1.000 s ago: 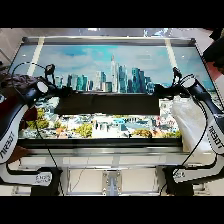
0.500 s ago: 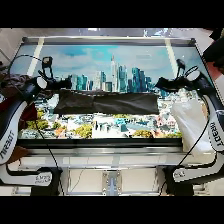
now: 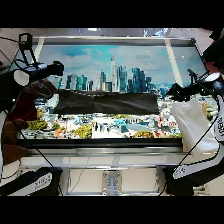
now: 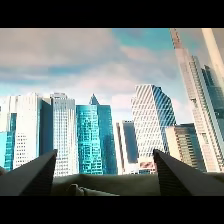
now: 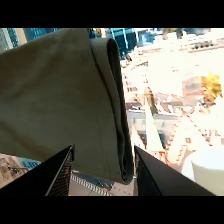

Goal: Fold the shirts.

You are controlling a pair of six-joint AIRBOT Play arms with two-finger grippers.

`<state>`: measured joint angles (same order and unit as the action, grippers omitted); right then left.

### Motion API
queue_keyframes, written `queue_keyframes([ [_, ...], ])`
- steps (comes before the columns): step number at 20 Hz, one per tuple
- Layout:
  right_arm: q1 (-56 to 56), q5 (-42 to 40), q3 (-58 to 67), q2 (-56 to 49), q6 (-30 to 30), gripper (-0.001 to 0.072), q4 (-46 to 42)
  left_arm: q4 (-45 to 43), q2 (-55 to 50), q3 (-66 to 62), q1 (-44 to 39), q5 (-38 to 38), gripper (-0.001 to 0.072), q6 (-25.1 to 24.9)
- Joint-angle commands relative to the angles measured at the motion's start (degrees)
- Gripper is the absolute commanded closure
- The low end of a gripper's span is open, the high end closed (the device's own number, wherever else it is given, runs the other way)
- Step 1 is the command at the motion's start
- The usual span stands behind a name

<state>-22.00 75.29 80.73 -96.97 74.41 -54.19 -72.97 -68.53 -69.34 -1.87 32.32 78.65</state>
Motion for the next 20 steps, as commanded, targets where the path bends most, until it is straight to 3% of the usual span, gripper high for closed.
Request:
queue_keyframes([
  [1,-0.5,1.5,0.0,-6.1,-4.0,0.0261,4.7,0.1,1.1,-0.1,-0.8,0.4,0.0005,0.0],
  [12,7.5,0.2,0.0,-11.4,-6.6,0.0271,4.7,0.1,1.1,0.0,-2.8,1.6,0.0006,0.0],
  [13,8.2,0.3,0.1,-11.4,-6.7,0.0428,5.4,0.1,1.0,0.0,-2.8,2.6,0.0006,0.0],
  [14,8.6,0.7,0.1,-11.4,-7.3,0.0676,7.3,0.1,0.6,0.0,-2.8,3.8,0.0008,0.0],
  [15,8.9,1.8,0.1,-11.2,-8.7,0.0700,11.3,0.1,-0.1,0.0,-2.8,5.6,0.0021,0.0],
  [16,9.0,3.3,0.1,-10.6,-10.4,0.0700,16.4,0.1,-0.9,0.0,-2.8,7.9,0.0168,0.0],
  [17,8.9,5.0,0.4,-9.5,-11.3,0.0700,20.7,0.2,-2.0,0.0,-2.9,11.0,0.0462,0.0],
  [18,8.9,6.8,1.1,-7.8,-11.3,0.0701,23.0,0.2,-3.3,0.0,-3.4,13.5,0.0677,-0.1],
  [20,8.9,10.0,3.0,-3.0,-10.1,0.0701,23.3,0.2,-6.4,0.0,-6.0,16.4,0.0693,0.0],
])
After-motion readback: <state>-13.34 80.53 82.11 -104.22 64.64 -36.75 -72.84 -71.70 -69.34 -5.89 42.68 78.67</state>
